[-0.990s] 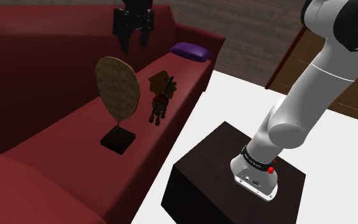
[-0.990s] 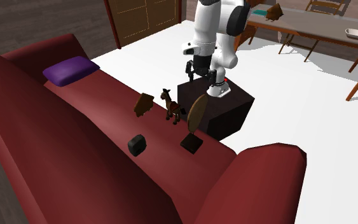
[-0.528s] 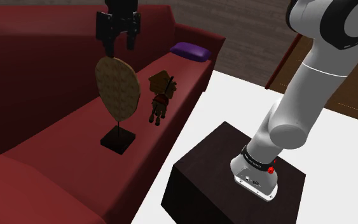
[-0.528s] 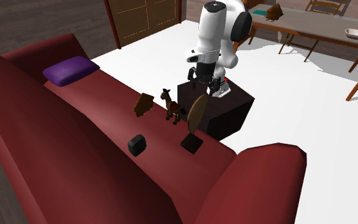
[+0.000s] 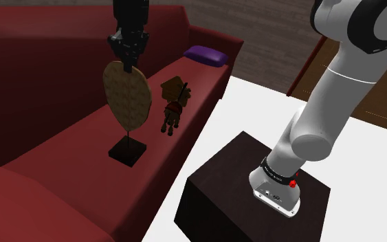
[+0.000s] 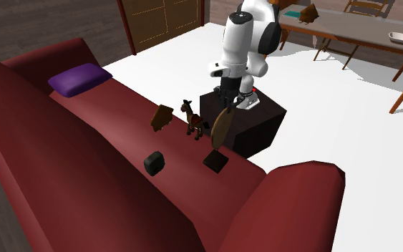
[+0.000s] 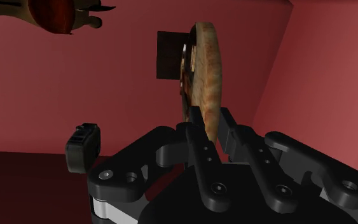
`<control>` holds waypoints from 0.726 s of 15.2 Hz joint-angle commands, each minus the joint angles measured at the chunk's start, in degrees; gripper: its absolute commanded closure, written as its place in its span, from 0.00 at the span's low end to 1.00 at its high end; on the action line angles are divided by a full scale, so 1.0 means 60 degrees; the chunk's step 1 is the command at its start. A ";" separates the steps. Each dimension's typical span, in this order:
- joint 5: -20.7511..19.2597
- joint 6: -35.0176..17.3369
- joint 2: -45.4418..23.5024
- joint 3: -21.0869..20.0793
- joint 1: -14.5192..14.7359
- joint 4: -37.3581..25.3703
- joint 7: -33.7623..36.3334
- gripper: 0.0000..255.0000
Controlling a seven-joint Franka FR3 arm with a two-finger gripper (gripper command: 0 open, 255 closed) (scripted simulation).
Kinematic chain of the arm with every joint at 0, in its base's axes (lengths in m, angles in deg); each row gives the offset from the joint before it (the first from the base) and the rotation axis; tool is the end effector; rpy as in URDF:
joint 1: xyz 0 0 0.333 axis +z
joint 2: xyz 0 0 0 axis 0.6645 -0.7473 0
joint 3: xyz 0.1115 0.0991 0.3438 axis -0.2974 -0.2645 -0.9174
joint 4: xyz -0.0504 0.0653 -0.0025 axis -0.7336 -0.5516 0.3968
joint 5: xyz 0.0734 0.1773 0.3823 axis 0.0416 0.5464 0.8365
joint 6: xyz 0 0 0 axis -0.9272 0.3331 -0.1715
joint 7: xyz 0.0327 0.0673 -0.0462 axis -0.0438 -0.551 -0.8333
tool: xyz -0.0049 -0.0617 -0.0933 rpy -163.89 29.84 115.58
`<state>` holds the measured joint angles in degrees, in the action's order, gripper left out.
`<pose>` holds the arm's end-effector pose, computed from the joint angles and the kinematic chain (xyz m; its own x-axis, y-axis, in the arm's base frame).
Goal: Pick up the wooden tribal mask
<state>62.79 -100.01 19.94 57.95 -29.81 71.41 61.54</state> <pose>0.4874 0.3873 0.6259 0.9257 0.3755 0.0461 0.3764 -0.9264 -0.0110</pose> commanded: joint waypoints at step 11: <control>-0.0030 0.0518 -0.0063 -0.0013 0.0020 -0.0575 0.0017 1.00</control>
<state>62.67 -97.63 19.64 57.90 -29.73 68.81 61.60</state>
